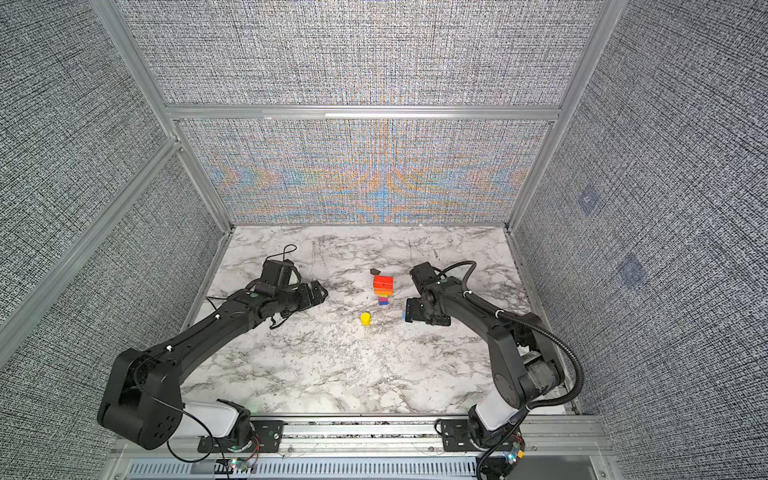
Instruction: Build the wood block tower
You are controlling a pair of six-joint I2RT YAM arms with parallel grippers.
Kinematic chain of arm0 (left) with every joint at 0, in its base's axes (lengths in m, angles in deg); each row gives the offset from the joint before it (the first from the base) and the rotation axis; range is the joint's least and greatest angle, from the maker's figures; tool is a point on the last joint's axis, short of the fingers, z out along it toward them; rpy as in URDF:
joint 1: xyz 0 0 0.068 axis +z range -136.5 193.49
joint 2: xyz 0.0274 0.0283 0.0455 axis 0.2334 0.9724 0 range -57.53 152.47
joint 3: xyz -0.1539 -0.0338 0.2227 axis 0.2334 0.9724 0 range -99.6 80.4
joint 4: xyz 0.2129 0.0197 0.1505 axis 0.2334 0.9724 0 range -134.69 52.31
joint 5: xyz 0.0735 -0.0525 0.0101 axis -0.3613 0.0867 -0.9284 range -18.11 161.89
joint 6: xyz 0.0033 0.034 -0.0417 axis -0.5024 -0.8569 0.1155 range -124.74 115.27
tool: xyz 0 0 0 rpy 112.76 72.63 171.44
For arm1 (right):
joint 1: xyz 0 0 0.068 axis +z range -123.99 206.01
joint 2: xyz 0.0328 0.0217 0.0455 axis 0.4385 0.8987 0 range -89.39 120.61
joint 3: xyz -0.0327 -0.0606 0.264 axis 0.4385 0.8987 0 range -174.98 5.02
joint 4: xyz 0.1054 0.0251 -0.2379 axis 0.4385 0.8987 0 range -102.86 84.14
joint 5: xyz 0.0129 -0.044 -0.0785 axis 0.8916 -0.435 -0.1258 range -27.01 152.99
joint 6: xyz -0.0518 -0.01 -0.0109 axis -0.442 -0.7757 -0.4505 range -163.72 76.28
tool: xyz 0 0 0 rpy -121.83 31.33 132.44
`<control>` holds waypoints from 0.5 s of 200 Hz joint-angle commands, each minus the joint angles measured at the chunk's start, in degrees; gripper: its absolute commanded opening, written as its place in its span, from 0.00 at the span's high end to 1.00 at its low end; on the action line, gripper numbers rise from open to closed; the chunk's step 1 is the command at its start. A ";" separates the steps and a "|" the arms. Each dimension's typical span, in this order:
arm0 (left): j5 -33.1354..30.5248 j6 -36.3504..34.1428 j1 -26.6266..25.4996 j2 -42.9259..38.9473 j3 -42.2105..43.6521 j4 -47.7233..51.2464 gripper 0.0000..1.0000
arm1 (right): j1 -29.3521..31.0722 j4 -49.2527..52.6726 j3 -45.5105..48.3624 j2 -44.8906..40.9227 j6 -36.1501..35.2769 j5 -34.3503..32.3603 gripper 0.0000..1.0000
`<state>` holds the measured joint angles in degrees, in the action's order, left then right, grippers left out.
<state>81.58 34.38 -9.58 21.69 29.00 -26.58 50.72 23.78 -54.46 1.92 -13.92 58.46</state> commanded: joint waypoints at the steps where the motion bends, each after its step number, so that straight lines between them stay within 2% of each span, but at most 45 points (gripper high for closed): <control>1: -2.12 -1.22 0.05 -0.79 -0.37 1.62 0.01 | 0.72 -2.10 0.07 0.04 4.46 -2.01 0.14; 100: -4.01 -1.95 0.11 -1.45 -0.37 2.84 0.01 | 3.21 -2.98 -4.81 7.95 5.37 -3.46 0.13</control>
<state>79.29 33.59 -9.60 20.36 29.18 -24.87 53.69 21.14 -58.40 8.52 -9.16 55.92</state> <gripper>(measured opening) 0.989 0.867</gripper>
